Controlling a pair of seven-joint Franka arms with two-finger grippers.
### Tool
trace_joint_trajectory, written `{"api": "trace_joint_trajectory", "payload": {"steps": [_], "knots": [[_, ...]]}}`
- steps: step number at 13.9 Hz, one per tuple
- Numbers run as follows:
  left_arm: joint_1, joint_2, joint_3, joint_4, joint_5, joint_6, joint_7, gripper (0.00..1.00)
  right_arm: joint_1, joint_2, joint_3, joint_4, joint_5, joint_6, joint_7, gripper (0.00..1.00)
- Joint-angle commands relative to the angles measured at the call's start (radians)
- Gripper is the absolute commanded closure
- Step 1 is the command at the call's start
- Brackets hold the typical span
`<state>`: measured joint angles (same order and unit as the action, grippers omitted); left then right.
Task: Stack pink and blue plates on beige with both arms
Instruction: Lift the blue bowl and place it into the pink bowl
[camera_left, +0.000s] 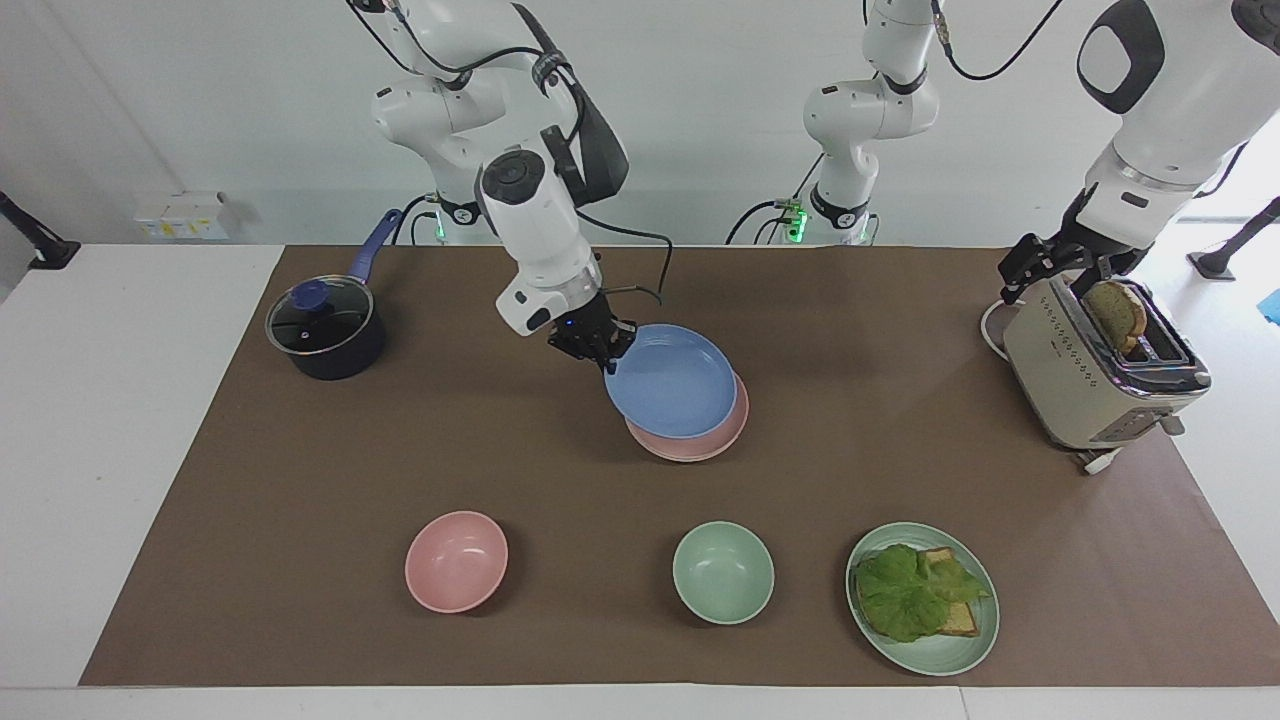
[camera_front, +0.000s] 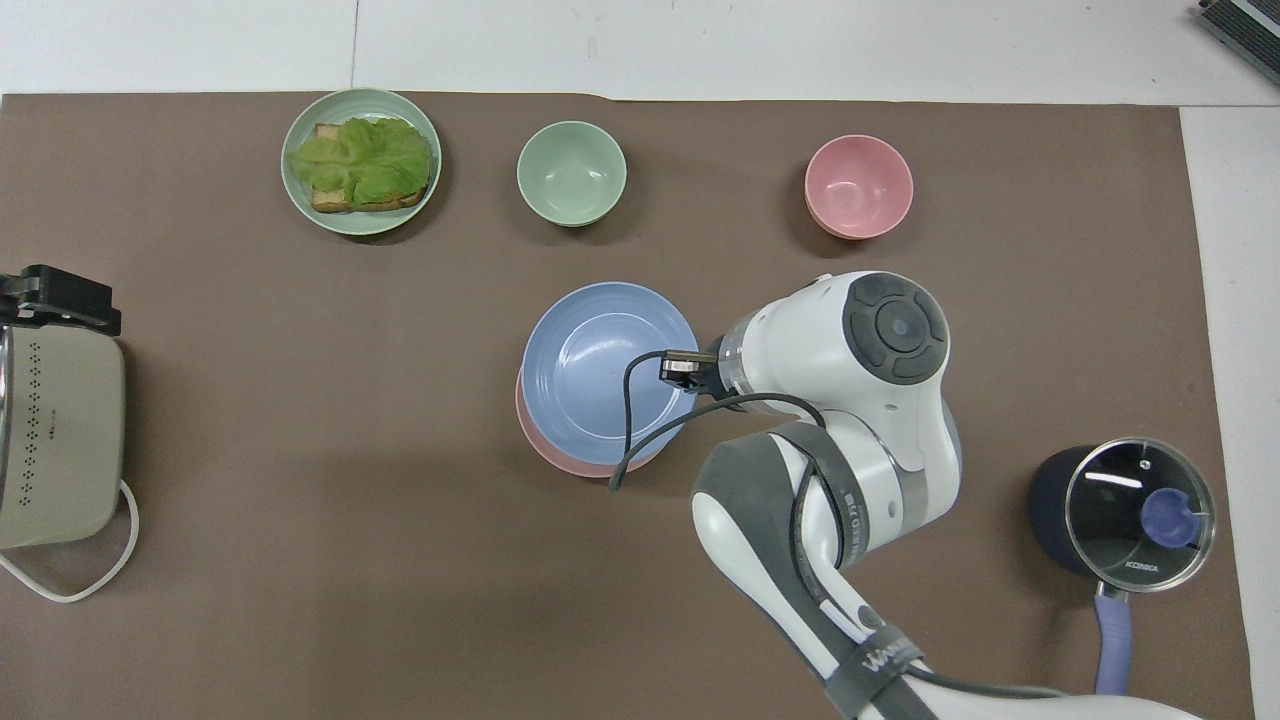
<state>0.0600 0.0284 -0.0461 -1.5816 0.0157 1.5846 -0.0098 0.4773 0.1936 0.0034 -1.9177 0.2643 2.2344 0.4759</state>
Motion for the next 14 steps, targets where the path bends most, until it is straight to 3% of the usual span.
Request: {"api": "trace_joint_trajectory", "payload": {"steps": [1, 13, 14], "knots": [[0.011, -0.016, -0.005, -0.018, 0.004, 0.002, 0.008, 0.0, 0.009, 0.016, -0.003, -0.014, 0.027, 0.03, 0.001, 1.0], [0.011, -0.016, -0.005, -0.018, 0.004, 0.002, 0.008, 0.0, 0.021, 0.098, -0.003, -0.049, 0.027, 0.125, -0.086, 1.0], [0.011, -0.016, -0.005, -0.018, 0.004, 0.002, 0.008, 0.0, 0.02, 0.102, -0.003, -0.049, 0.027, 0.126, -0.086, 0.94]]}}
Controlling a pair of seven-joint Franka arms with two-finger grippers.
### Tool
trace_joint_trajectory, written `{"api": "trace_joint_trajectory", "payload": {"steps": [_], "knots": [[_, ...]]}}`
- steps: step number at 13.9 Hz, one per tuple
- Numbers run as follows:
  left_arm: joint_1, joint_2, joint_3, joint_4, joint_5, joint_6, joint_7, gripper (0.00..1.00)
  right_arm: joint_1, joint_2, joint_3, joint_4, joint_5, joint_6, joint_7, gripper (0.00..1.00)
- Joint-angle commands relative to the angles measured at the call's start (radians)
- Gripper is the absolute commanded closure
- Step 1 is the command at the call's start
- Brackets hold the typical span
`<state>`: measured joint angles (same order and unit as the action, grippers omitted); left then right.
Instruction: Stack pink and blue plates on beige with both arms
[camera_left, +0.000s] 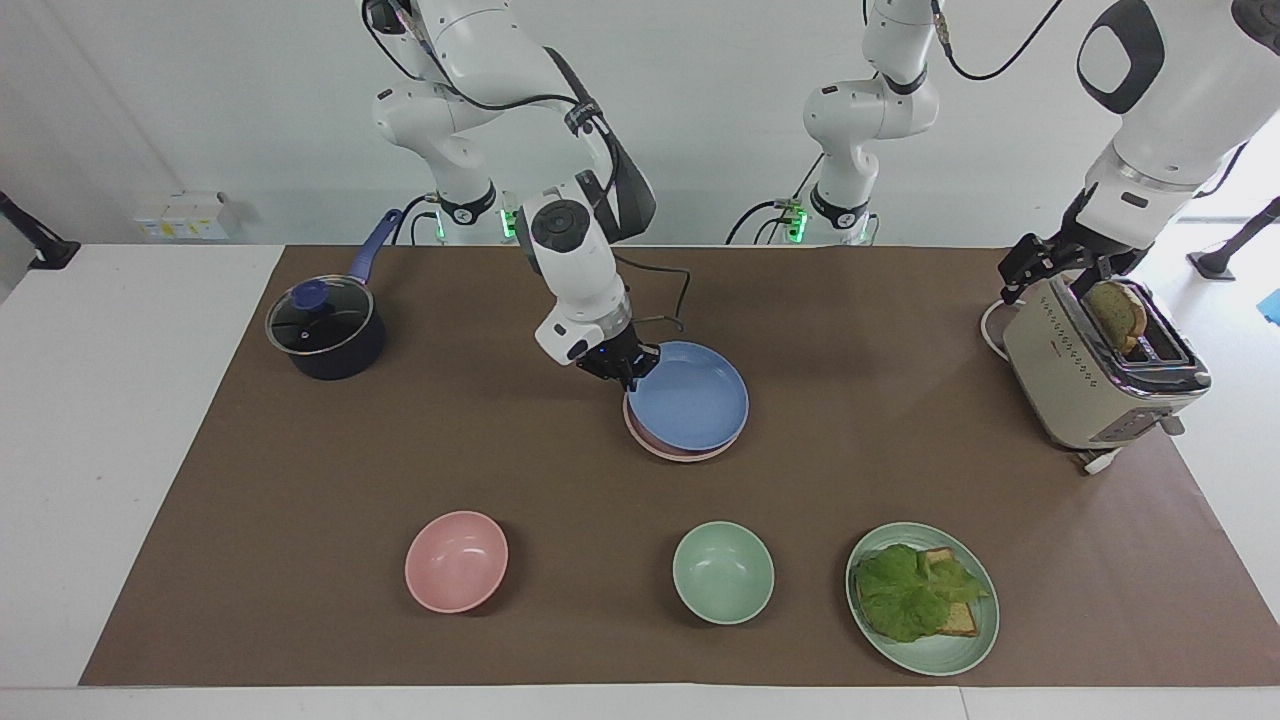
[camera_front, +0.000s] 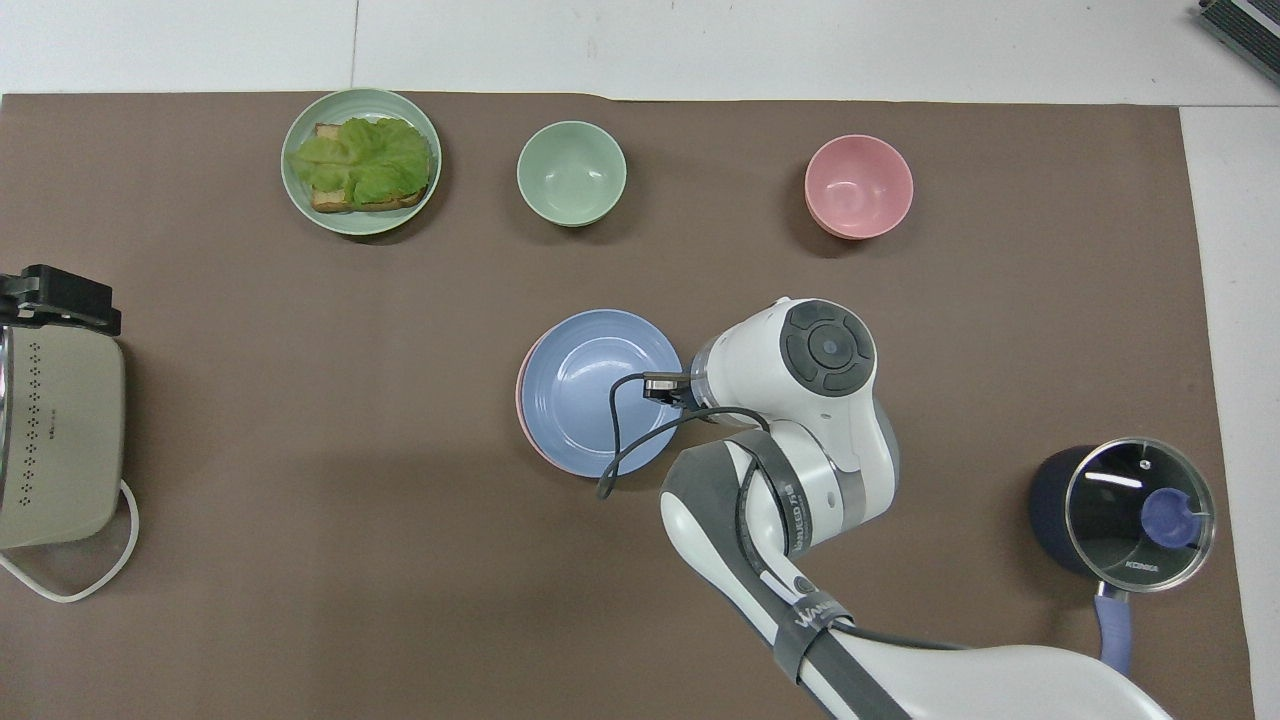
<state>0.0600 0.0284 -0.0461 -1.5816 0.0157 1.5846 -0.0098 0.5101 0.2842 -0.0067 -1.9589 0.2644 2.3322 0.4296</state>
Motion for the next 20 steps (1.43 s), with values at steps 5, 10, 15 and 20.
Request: {"api": "trace_joint_trajectory", "payload": {"steps": [5, 10, 15, 20], "knots": [[0.011, -0.016, -0.005, -0.018, 0.004, 0.002, 0.008, 0.0, -0.018, 0.015, 0.005, 0.003, 0.029, 0.03, -0.035, 0.0], [0.011, -0.016, -0.005, -0.018, 0.004, 0.002, 0.008, 0.0, -0.105, -0.029, -0.015, 0.047, -0.08, 0.018, -0.043, 0.0], [0.011, -0.016, -0.005, -0.018, 0.004, 0.002, 0.008, 0.0, -0.221, -0.097, -0.013, 0.077, -0.244, -0.028, -0.081, 0.0], [0.011, -0.016, -0.005, -0.018, 0.004, 0.002, 0.008, 0.0, -0.295, -0.177, -0.016, 0.178, -0.307, -0.287, -0.114, 0.0]]}}
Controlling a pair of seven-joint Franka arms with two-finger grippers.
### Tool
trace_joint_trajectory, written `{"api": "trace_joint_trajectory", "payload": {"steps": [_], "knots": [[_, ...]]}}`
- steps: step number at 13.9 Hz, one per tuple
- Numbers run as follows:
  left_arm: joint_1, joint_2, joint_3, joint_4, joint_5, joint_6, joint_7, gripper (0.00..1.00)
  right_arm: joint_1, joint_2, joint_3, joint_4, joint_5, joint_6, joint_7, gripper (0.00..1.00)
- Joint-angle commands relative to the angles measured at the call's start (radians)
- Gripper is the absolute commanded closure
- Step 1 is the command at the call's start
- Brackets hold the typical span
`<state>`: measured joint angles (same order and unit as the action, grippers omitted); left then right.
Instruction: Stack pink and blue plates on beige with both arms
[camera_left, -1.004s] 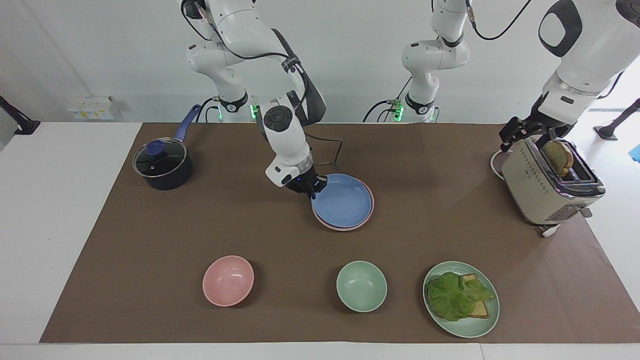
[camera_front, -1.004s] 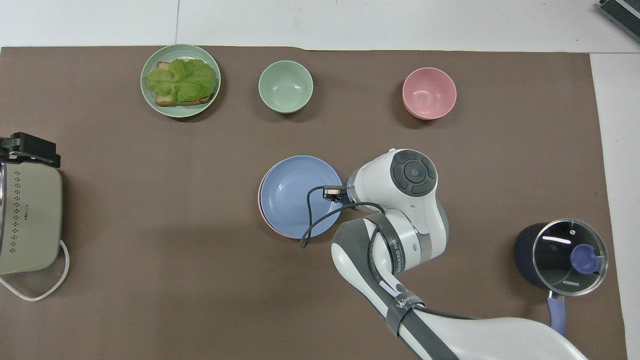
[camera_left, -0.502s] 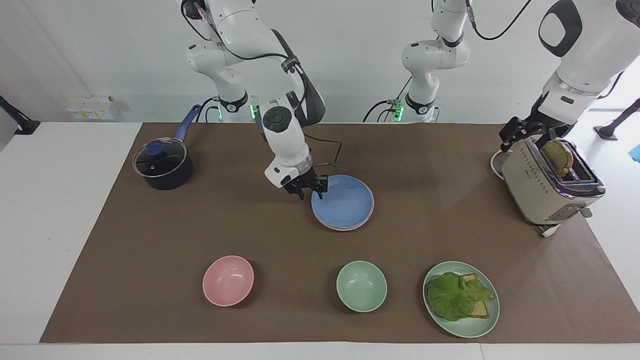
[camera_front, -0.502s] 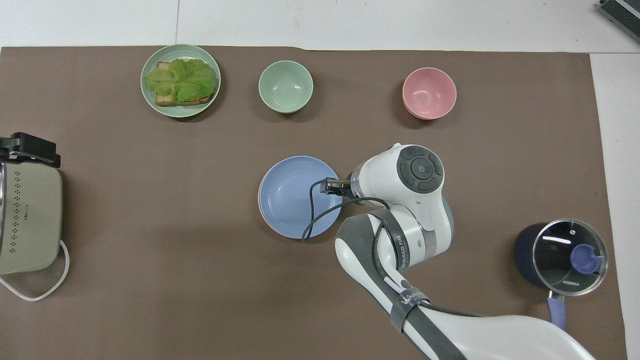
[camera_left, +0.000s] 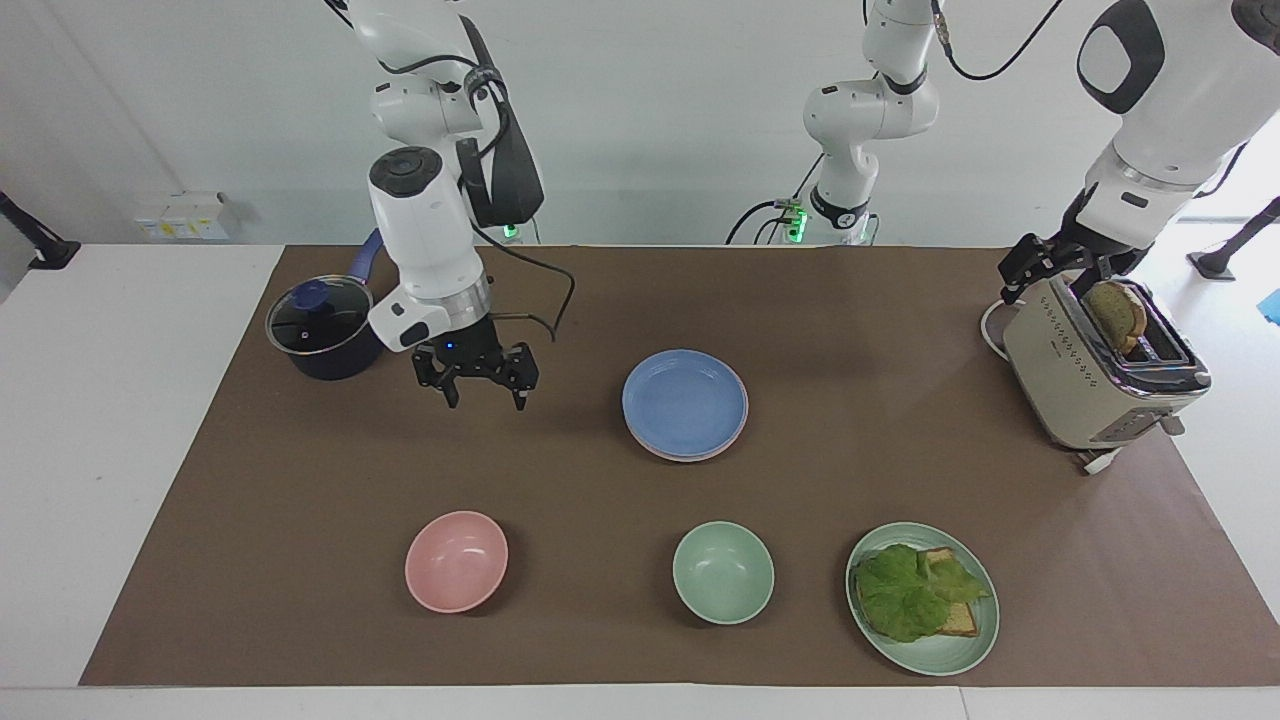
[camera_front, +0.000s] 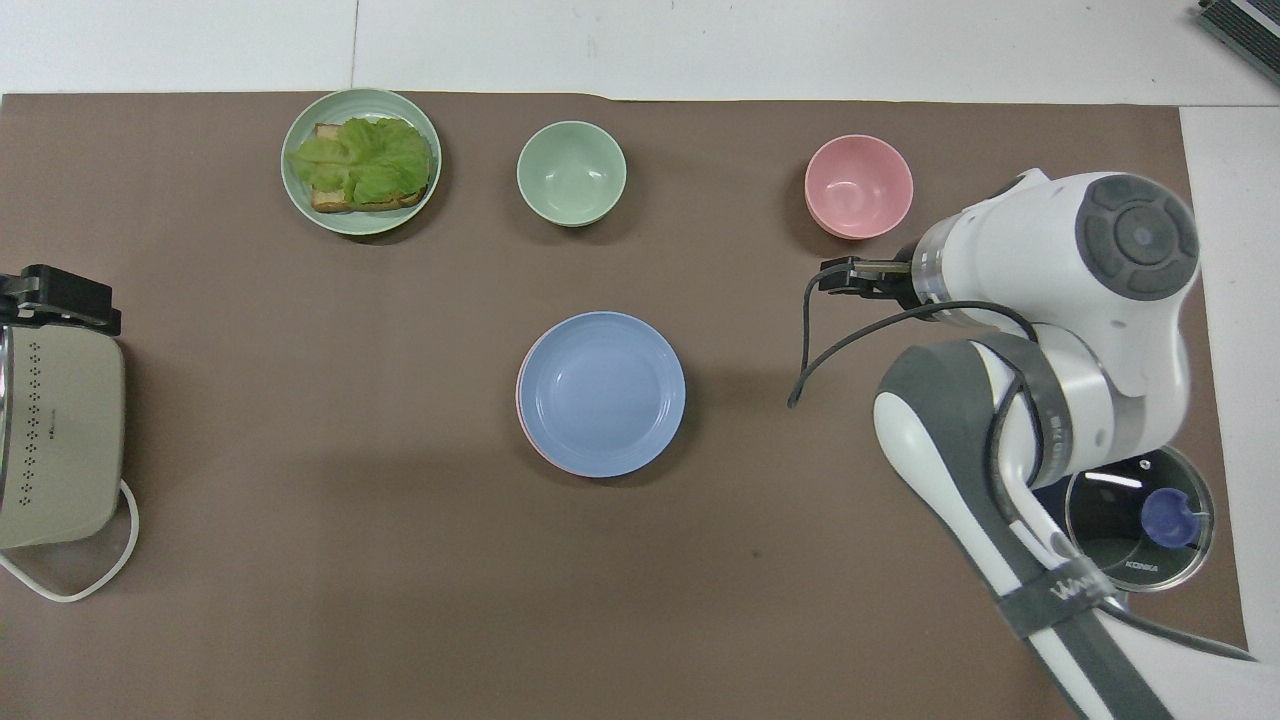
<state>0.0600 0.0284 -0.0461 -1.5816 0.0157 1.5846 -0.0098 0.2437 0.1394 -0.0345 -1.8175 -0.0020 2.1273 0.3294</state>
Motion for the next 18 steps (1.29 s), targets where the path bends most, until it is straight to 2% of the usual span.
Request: {"api": "trace_joint_trajectory", "payload": {"steps": [1, 6, 12, 16, 18], "knots": [[0.011, -0.016, -0.005, -0.018, 0.004, 0.002, 0.008, 0.0, -0.033, -0.055, 0.01, 0.044, -0.041, -0.114, -0.013, 0.0], [0.011, -0.016, -0.005, -0.018, 0.004, 0.002, 0.008, 0.0, -0.098, -0.149, 0.01, 0.09, -0.029, -0.259, -0.078, 0.0], [0.011, -0.016, -0.005, -0.018, 0.004, 0.002, 0.008, 0.0, -0.188, -0.201, 0.008, 0.173, -0.018, -0.483, -0.168, 0.0], [0.011, -0.016, -0.005, -0.018, 0.004, 0.002, 0.008, 0.0, -0.201, -0.235, -0.002, 0.201, -0.015, -0.572, -0.167, 0.0], [0.011, -0.016, -0.005, -0.018, 0.004, 0.002, 0.008, 0.0, -0.204, -0.235, -0.028, 0.24, 0.043, -0.635, -0.156, 0.0]]}}
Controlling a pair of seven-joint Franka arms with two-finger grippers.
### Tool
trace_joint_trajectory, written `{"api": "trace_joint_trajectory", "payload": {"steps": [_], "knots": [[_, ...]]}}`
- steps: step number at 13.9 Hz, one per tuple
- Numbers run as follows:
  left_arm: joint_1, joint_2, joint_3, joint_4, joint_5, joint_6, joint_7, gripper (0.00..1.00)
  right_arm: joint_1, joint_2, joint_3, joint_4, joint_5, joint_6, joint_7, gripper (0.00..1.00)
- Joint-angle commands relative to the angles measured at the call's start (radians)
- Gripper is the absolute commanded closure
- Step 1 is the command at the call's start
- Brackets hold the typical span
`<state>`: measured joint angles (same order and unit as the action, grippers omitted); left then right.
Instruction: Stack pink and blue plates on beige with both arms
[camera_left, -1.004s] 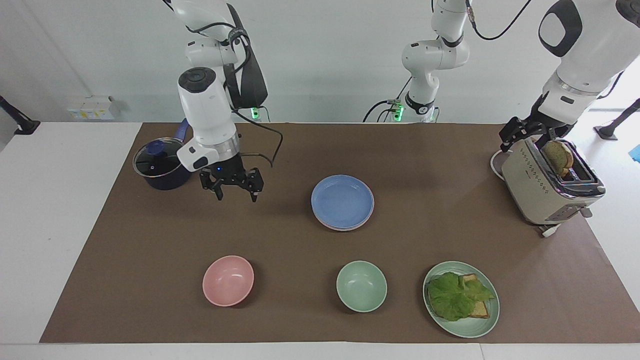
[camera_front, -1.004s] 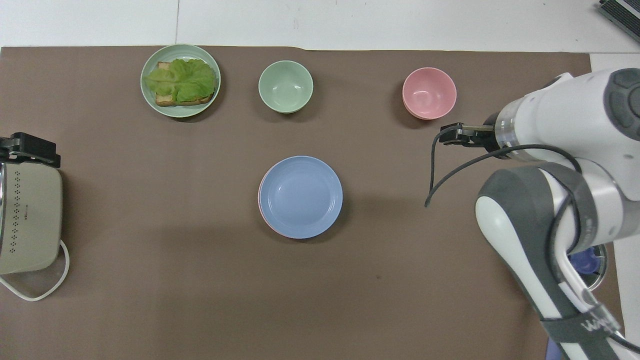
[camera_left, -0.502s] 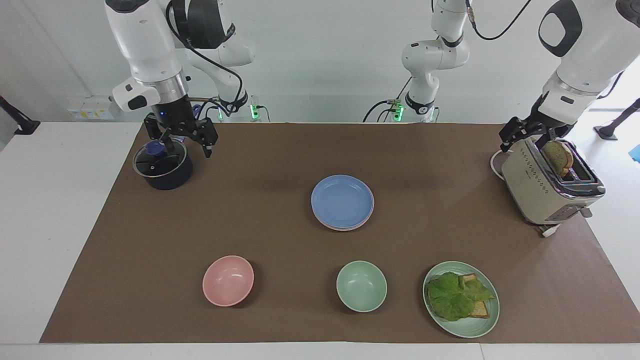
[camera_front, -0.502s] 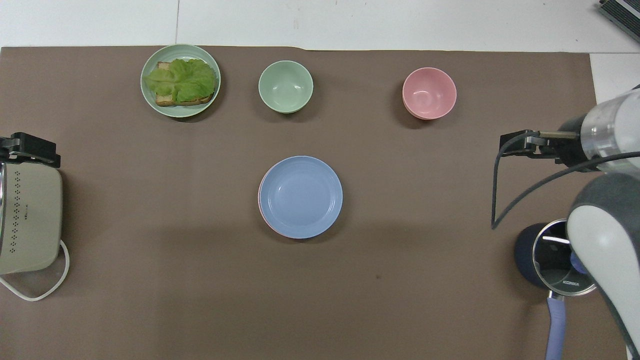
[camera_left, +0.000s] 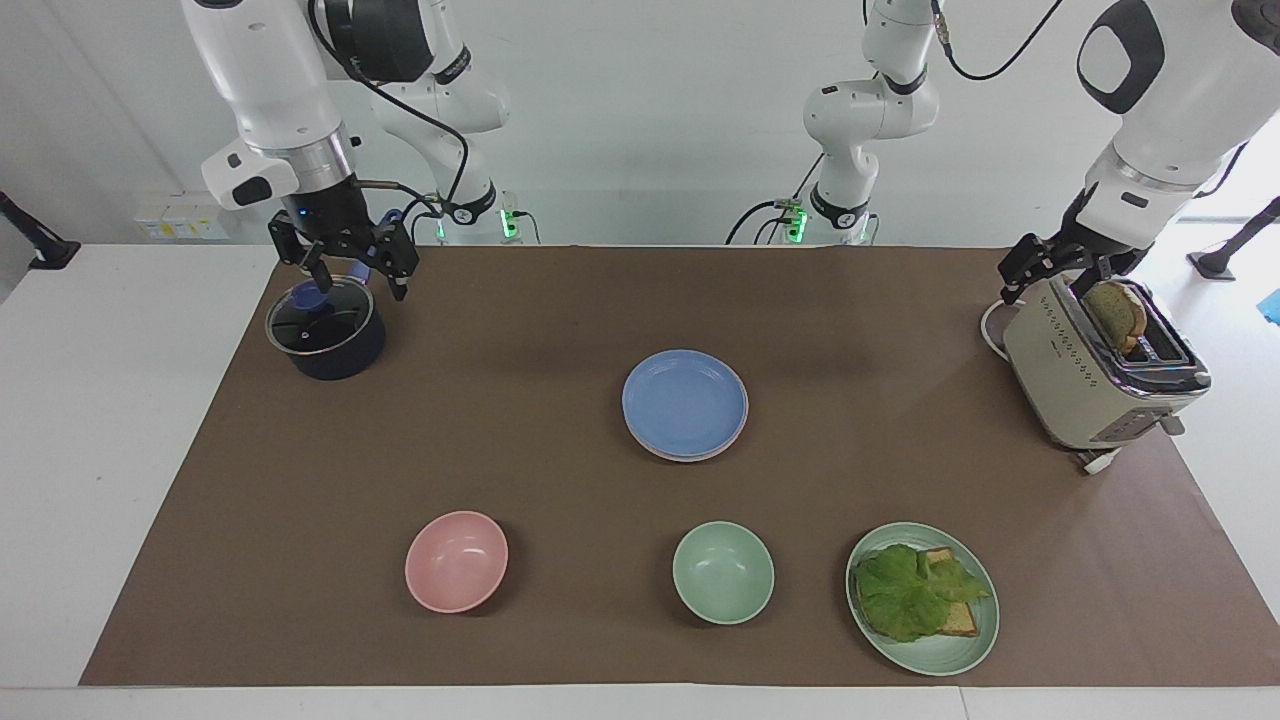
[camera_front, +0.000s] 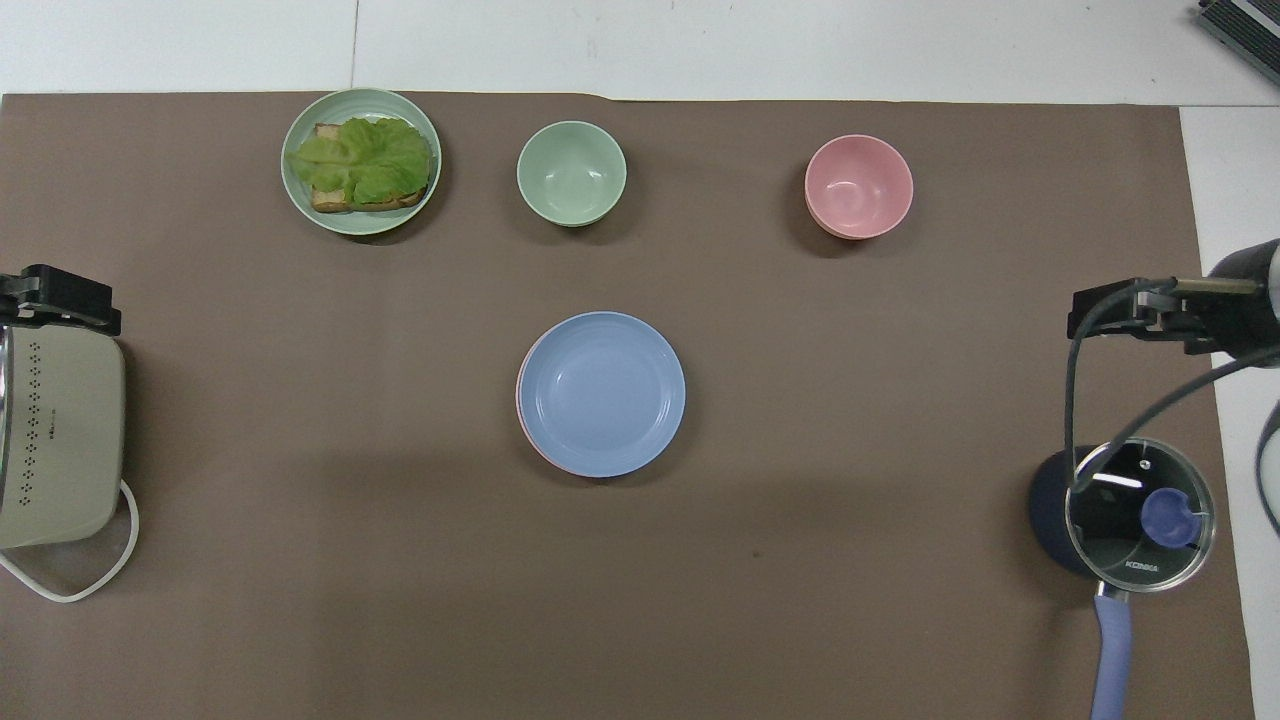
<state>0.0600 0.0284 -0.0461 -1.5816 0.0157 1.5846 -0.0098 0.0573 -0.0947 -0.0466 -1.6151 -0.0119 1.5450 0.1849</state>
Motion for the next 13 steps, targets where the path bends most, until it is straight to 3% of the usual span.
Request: {"api": "trace_joint_trajectory", "payload": {"steps": [1, 13], "knots": [[0.011, -0.016, -0.005, -0.018, 0.004, 0.002, 0.008, 0.0, -0.02, -0.003, -0.039, 0.032, 0.062, -0.046, -0.013, 0.0], [0.011, -0.016, -0.005, -0.018, 0.004, 0.002, 0.008, 0.0, -0.01, -0.017, -0.041, 0.008, -0.022, -0.023, -0.168, 0.0]]}}
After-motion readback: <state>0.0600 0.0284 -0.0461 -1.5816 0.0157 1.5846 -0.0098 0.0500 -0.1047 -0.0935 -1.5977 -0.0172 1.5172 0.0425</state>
